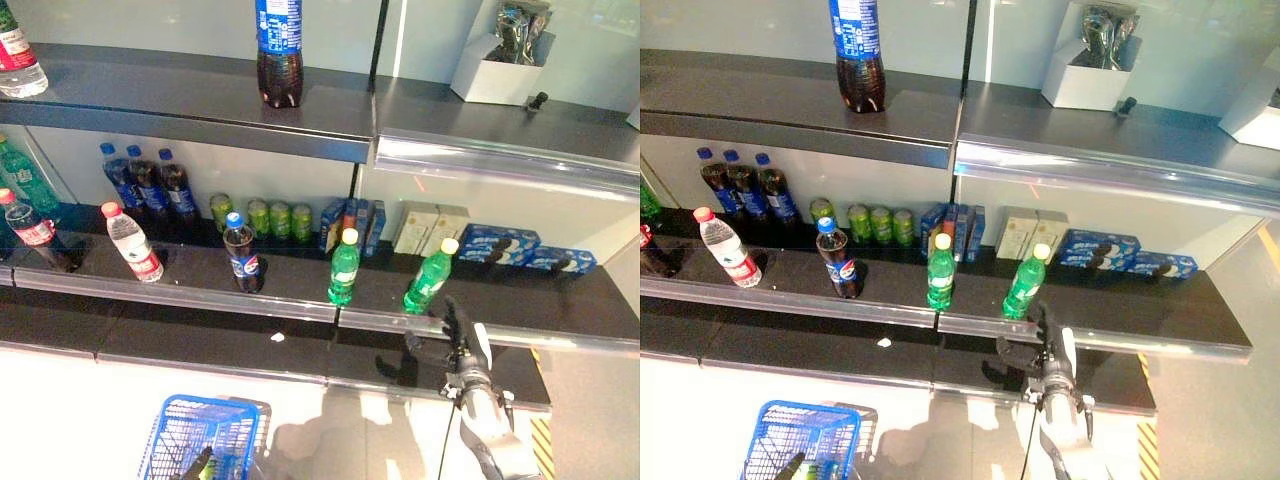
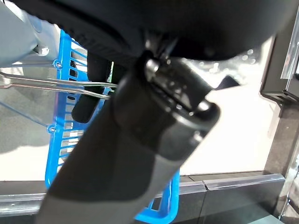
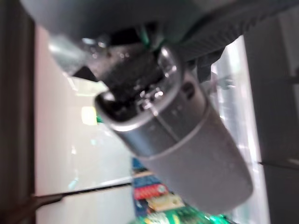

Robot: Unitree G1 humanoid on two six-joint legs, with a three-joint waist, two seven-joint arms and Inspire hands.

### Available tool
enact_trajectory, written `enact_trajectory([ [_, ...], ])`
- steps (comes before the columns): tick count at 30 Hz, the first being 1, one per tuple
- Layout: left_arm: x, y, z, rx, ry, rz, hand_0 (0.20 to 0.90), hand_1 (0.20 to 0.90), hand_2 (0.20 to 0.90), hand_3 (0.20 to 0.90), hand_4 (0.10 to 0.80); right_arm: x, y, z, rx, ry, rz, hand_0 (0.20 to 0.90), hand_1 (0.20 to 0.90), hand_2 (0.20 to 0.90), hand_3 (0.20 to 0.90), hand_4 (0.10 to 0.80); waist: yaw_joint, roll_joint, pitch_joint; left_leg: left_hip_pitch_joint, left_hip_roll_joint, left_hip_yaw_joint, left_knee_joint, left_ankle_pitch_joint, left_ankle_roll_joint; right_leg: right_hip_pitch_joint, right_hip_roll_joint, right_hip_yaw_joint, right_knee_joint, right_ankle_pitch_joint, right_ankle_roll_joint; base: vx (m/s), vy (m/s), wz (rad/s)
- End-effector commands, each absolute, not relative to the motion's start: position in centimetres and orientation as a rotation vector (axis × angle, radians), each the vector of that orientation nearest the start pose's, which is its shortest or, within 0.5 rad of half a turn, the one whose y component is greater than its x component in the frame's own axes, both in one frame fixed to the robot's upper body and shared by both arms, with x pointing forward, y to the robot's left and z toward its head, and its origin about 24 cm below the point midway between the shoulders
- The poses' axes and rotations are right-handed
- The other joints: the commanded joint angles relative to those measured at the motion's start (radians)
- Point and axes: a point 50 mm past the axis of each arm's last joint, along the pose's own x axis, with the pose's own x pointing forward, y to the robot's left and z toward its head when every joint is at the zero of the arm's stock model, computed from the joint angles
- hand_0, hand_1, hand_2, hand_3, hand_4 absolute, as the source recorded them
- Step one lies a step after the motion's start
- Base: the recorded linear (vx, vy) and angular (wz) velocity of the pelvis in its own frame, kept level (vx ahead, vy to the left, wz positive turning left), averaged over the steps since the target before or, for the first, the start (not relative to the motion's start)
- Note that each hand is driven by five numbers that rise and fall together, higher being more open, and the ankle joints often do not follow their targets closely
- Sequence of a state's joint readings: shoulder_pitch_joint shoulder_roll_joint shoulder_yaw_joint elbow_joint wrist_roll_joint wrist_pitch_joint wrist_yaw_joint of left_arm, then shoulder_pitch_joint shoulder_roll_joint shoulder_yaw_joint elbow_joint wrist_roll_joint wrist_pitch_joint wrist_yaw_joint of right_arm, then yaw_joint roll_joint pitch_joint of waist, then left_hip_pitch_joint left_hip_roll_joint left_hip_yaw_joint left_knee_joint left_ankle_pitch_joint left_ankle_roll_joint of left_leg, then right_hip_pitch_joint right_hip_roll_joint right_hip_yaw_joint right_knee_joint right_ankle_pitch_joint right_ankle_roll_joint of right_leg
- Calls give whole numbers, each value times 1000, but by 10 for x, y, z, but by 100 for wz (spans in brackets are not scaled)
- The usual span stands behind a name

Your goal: Pick up the drink and place into the basket.

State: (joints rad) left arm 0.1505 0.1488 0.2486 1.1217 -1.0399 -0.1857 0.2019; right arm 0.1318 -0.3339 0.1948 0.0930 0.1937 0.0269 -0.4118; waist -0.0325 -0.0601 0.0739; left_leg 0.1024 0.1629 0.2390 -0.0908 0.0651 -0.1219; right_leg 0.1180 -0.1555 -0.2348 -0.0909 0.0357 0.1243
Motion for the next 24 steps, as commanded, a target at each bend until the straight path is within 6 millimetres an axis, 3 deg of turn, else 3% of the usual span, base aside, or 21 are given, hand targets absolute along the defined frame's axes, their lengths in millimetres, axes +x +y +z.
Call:
enact_trajectory([
  [1, 35, 245, -162, -685, 892, 1154, 300, 300, 300, 200, 100, 236, -219, 73, -242, -175, -348, 900, 900, 900, 900, 800, 11, 32, -8, -2, 80, -43, 4, -18, -10, -29, -99, 6, 5, 49, 53, 56, 3, 0],
  [10, 35, 241, -162, -676, 902, 1141, 300, 300, 300, 200, 100, 240, -214, 104, -172, -332, -352, 900, 900, 900, 900, 800, 24, 38, 7, 2, 72, -57, 34, -24, 0, -35, -86, 23, 56, 15, 29, 76, -3, 0],
  [17, 74, 236, -156, -687, 843, 1040, 300, 300, 300, 200, 100, 259, -213, 127, -143, -469, -447, 900, 900, 900, 900, 800, 48, 61, 103, -172, 49, -150, 230, -55, -1, -181, -84, 24, 268, -68, -17, -81, 2, 1],
  [24, 93, 231, -151, -711, 798, 994, 300, 300, 300, 200, 100, 265, -219, 142, -112, -555, -526, 900, 900, 900, 900, 800, 45, 73, 183, -256, 31, -168, 315, -72, 6, -263, -92, 38, 356, -89, -32, -78, 5, 7],
])
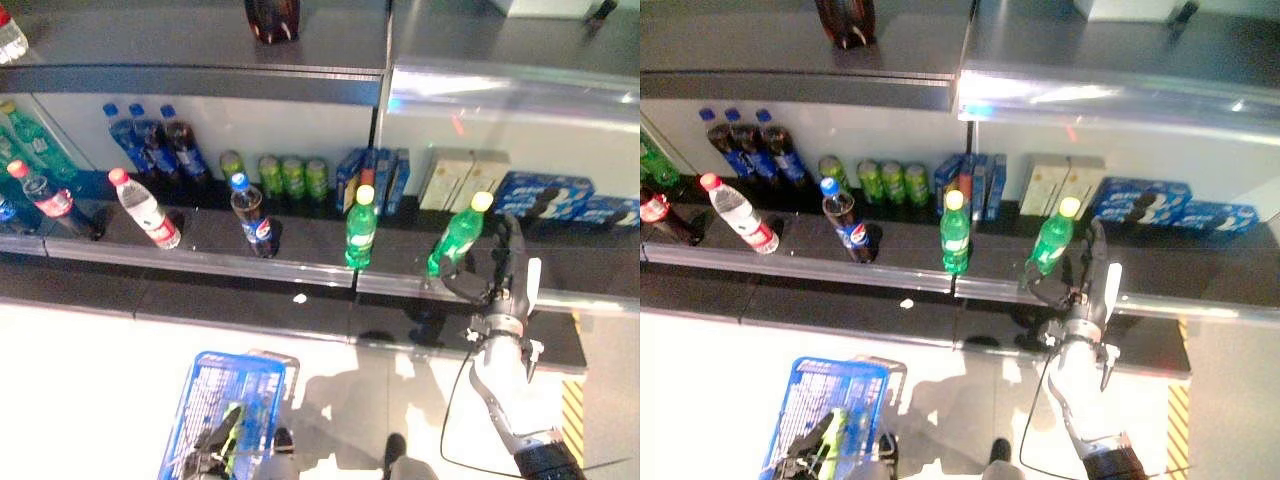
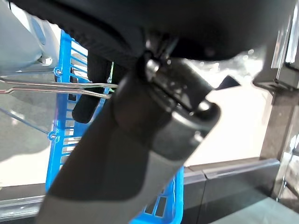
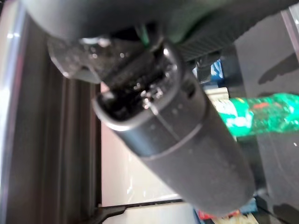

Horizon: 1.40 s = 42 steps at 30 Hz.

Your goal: Pick up the drink and place into the basket.

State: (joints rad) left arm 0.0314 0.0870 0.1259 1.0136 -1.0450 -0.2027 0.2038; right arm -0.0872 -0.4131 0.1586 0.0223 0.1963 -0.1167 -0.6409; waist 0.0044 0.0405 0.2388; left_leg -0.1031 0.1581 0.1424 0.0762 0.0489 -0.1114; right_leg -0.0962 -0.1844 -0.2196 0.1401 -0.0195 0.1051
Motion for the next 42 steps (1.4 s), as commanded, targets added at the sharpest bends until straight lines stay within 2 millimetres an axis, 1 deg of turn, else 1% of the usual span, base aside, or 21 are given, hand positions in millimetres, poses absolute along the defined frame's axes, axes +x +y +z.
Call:
enact_trajectory([
  [1, 95, 231, -151, -713, 793, 988, 300, 300, 300, 200, 100, 266, -220, 142, -109, -560, -547, 900, 900, 900, 900, 800, 9, -25, 31, -64, 34, -73, 162, -57, -4, -60, -65, 21, 138, -35, -16, -34, -3, 4],
  [4, 97, 231, -150, -718, 784, 977, 300, 300, 300, 200, 100, 268, -223, 144, -104, -576, -569, 900, 900, 900, 900, 800, 9, -20, 50, -87, 32, -78, 185, -56, -4, -80, -66, 21, 161, -40, -21, -27, -4, 5],
  [9, 112, 231, -145, -726, 748, 934, 300, 300, 300, 200, 100, 276, -222, 156, -106, -613, -574, 900, 900, 900, 900, 800, 12, -14, 92, -147, 30, -96, 249, -39, -5, -128, -65, 27, 215, -51, -32, -41, -18, 0],
  [13, 135, 228, -136, -748, 687, 861, 300, 300, 300, 200, 100, 287, -222, 175, -76, -677, -635, 900, 900, 900, 900, 800, 20, -1, 139, -199, 25, -113, 287, -21, -4, -177, -67, 31, 262, -60, -41, -60, -8, 0],
  [17, 149, 224, -130, -760, 654, 819, 300, 300, 300, 200, 100, 293, -221, 188, -49, -721, -664, 900, 900, 900, 900, 800, 25, 7, 170, -234, 18, -127, 304, -7, -1, -212, -64, 34, 289, -61, -46, -69, -6, -1],
  [18, 157, 223, -127, -765, 636, 792, 300, 300, 300, 200, 100, 295, -221, 198, -45, -750, -670, 900, 900, 900, 900, 800, 28, 12, 189, -252, 13, -133, 311, 2, 2, -230, -61, 35, 301, -62, -48, -94, 2, 6],
  [20, 164, 220, -123, -769, 622, 769, 300, 300, 300, 200, 100, 298, -221, 208, -48, -779, -683, 900, 900, 900, 900, 800, 32, 17, 208, -269, 10, -138, 317, 12, 3, -249, -57, 37, 314, -63, -52, -79, 0, 3],
  [21, 165, 220, -123, -770, 620, 767, 300, 300, 300, 200, 100, 298, -221, 209, -48, -783, -685, 900, 900, 900, 900, 800, 33, 18, 210, -272, 10, -138, 318, 13, 3, -252, -56, 38, 316, -63, -52, -67, -9, 0],
  [25, 177, 217, -117, -757, 605, 726, 300, 300, 300, 200, 100, 304, -226, 229, -35, -830, -727, 900, 900, 900, 900, 800, 48, 23, 240, -299, 4, -145, 316, 29, 5, -273, -48, 33, 324, -63, -56, -57, -32, 1],
  [30, 184, 219, -113, -751, 594, 705, 300, 300, 300, 200, 100, 310, -233, 250, -1, -860, -775, 900, 900, 900, 900, 800, 64, 31, 270, -320, -1, -147, 313, 31, 8, -295, -46, 27, 337, -67, -55, -51, -33, 3],
  [32, 187, 218, -112, -753, 589, 695, 300, 300, 300, 200, 100, 315, -236, 257, 21, -857, -767, 900, 900, 900, 900, 800, 68, 38, 281, -332, -5, -149, 318, 35, 9, -304, -46, 27, 340, -68, -59, -17, -3, 1],
  [39, 196, 215, -106, -757, 564, 659, 300, 300, 300, 200, 100, 322, -242, 272, -5, -864, -789, 900, 900, 900, 900, 800, 80, 53, 281, -370, -18, -151, 320, 37, 12, -336, -50, 25, 339, -65, -60, -6, -4, 2],
  [42, 201, 215, -102, -755, 549, 637, 300, 300, 300, 200, 100, 326, -247, 280, 21, -862, -803, 900, 900, 900, 900, 800, 88, 58, 281, -382, -22, -152, 315, 35, 15, -351, -50, 22, 340, -64, -59, -4, -6, 1],
])
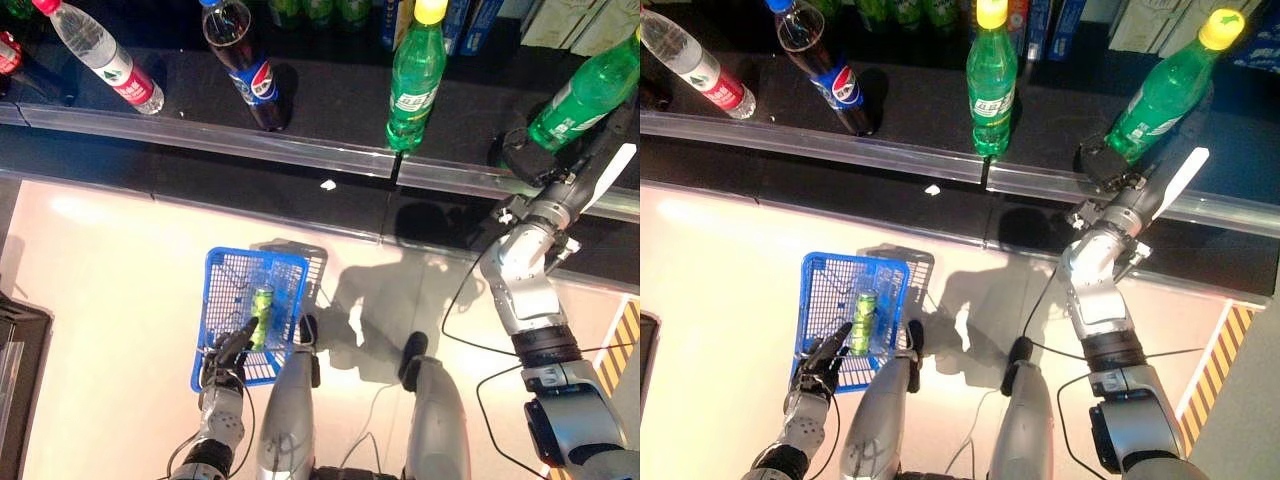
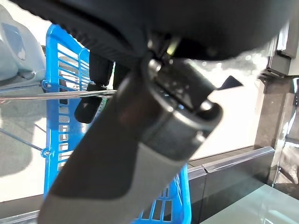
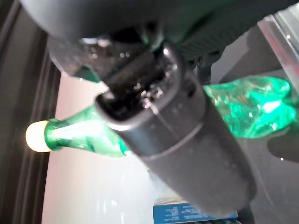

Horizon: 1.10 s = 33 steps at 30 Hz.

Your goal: Pick up the drink and place into the basket.

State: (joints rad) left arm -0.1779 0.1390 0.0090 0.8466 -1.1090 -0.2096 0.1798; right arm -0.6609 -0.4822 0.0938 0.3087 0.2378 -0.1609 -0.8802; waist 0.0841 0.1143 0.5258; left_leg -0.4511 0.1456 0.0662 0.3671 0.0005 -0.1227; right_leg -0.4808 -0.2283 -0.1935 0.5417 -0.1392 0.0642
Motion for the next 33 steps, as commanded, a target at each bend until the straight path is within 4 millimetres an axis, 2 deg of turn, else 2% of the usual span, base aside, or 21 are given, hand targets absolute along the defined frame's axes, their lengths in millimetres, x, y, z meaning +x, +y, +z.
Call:
enact_trajectory([
  [1, 203, 215, -101, -753, 545, 628, 300, 300, 300, 200, 100, 328, -248, 283, 32, -865, -813, 900, 900, 900, 900, 800, 11, -14, -6, -39, -11, -76, 23, 83, 27, 29, -6, -6, -62, 56, -18, 0, 0, 0],
  [13, 209, 210, -98, -756, 542, 588, 300, 300, 300, 200, 100, 337, -267, 304, 68, -847, -893, 900, 900, 900, 900, 800, 27, 10, -6, -46, -24, -74, 4, 84, 31, 13, -13, -17, -60, 52, -23, -5, 2, 3],
  [14, 210, 211, -98, -756, 541, 586, 300, 300, 300, 200, 100, 338, -268, 307, 69, -845, -896, 853, 853, 853, 845, 745, 29, 13, -6, -47, -25, -73, 6, 84, 30, 14, -14, -19, -60, 51, -24, -11, 4, 3],
  [15, 210, 211, -98, -756, 541, 584, 300, 300, 300, 200, 100, 339, -271, 310, 69, -846, -897, 528, 528, 528, 466, 366, 33, 15, -6, -48, -27, -73, 6, 82, 31, 13, -14, -21, -57, 49, -26, 0, 0, 0],
  [16, 210, 212, -98, -755, 541, 582, 300, 300, 300, 200, 100, 340, -271, 314, 68, -849, -899, 300, 300, 300, 200, 100, 35, 16, -6, -48, -28, -74, 7, 81, 32, 12, -15, -21, -54, 48, -26, 0, 0, 0],
  [24, 210, 214, -97, -758, 536, 578, 300, 300, 300, 200, 100, 338, -271, 329, 53, -888, -892, 300, 300, 300, 200, 100, 42, 16, -6, -45, -33, -76, 7, 78, 33, 14, -15, -27, -50, 42, -28, 0, 0, 0],
  [33, 212, 234, -88, -784, 430, 640, 300, 300, 300, 200, 100, 327, -269, 334, 60, -959, -862, 300, 300, 300, 200, 100, 38, 6, -6, -13, -32, -64, 28, 65, 36, 43, -14, -29, -15, 14, -40, -9, 8, 0],
])
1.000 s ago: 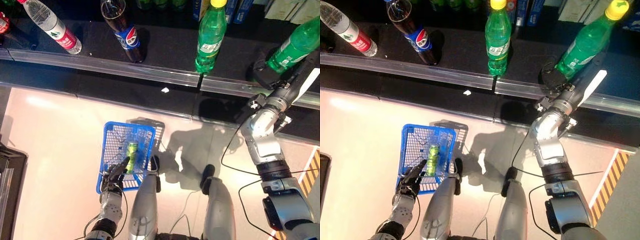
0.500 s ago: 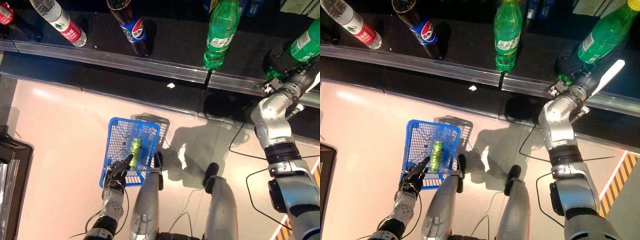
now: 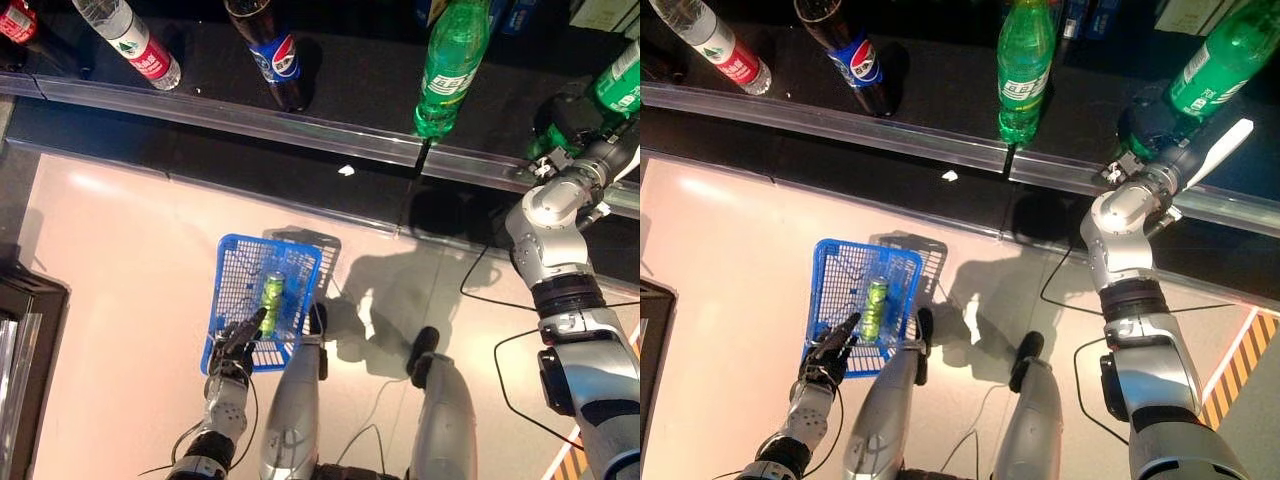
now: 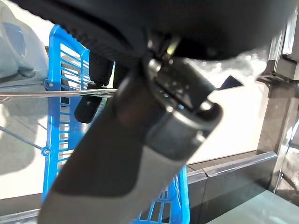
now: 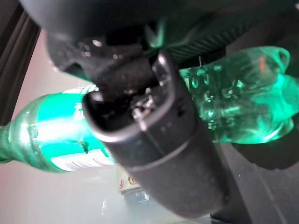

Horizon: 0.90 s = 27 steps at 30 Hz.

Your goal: Pick up the drink and place into the basket.

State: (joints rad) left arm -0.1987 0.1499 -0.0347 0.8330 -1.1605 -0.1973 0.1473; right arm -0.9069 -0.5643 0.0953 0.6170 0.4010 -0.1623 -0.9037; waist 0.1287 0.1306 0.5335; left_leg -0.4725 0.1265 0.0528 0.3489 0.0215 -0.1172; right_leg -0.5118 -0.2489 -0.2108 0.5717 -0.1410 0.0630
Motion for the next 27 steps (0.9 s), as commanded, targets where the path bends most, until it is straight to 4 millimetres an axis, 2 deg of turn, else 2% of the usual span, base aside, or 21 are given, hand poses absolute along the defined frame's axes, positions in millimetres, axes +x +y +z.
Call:
enact_trajectory([
  [1, 213, 238, -85, -774, 405, 646, 300, 300, 300, 200, 100, 324, -268, 334, 66, -973, -849, 300, 300, 300, 200, 100, -8, -13, -13, 14, -12, -50, 54, 43, 29, 81, 7, -11, -40, 12, -41, -27, 8, 3],
  [5, 212, 250, -78, -770, 327, 680, 300, 300, 300, 200, 100, 314, -260, 332, 54, -1028, -790, 300, 300, 300, 200, 100, -22, -13, -14, 50, -6, -43, 63, 52, 20, 121, 9, -6, -35, -3, -47, -6, 74, 4],
  [7, 212, 259, -69, -774, 253, 703, 300, 300, 300, 200, 100, 297, -243, 336, 48, -1133, -705, 300, 300, 300, 200, 100, -36, -17, -18, 79, -1, -29, 67, 44, 22, 145, 10, 2, -31, -13, -50, 9, 111, 2],
  [8, 212, 260, -68, -773, 240, 706, 300, 300, 300, 200, 100, 295, -241, 335, 41, -1144, -691, 300, 300, 300, 200, 100, -37, -19, -20, 82, 0, -27, 69, 43, 22, 148, 11, 2, -30, -14, -50, 22, 90, 2],
  [10, 212, 267, -61, -787, 189, 727, 300, 300, 300, 200, 100, 286, -231, 329, 48, -1162, -601, 300, 300, 300, 200, 100, -48, -26, -33, 95, 5, -21, 78, 43, 19, 164, 15, 8, -32, -18, -54, 34, 92, 1],
  [11, 209, 273, -56, -723, 154, 720, 300, 300, 300, 200, 100, 281, -223, 323, 60, -1172, -501, 300, 300, 300, 200, 100, -56, -33, -45, 109, 11, -16, 86, 41, 17, 181, 17, 13, -32, -23, -56, 45, 85, -3],
  [14, 213, 274, -42, -681, 87, 683, 300, 300, 300, 200, 100, 270, -208, 315, 68, -1189, -348, 300, 300, 300, 200, 100, -63, -46, -68, 128, 21, -9, 99, 45, 12, 218, 23, 17, -43, -29, -64, 63, 79, -12],
  [20, 212, 273, -22, -676, -4, 592, 300, 300, 300, 200, 100, 259, -186, 296, 103, -1158, -137, 300, 300, 300, 200, 100, -50, -63, -117, 182, 29, -5, 95, 50, 5, 306, 25, 7, -86, -24, -71, 80, 46, -6],
  [26, 208, 270, -4, -664, -46, 532, 300, 300, 300, 200, 100, 255, -160, 272, 191, -1026, 66, 300, 300, 300, 200, 100, -34, -78, -170, 257, 30, -7, 36, 64, 0, 405, 23, -3, -184, 2, -58, 93, 50, 2],
  [27, 210, 268, 4, -669, -65, 511, 300, 300, 300, 200, 100, 255, -149, 265, 225, -969, 150, 300, 300, 300, 200, 100, -30, -79, -184, 273, 28, -7, 18, 64, 0, 422, 21, -2, -207, 8, -53, 58, 71, 3],
])
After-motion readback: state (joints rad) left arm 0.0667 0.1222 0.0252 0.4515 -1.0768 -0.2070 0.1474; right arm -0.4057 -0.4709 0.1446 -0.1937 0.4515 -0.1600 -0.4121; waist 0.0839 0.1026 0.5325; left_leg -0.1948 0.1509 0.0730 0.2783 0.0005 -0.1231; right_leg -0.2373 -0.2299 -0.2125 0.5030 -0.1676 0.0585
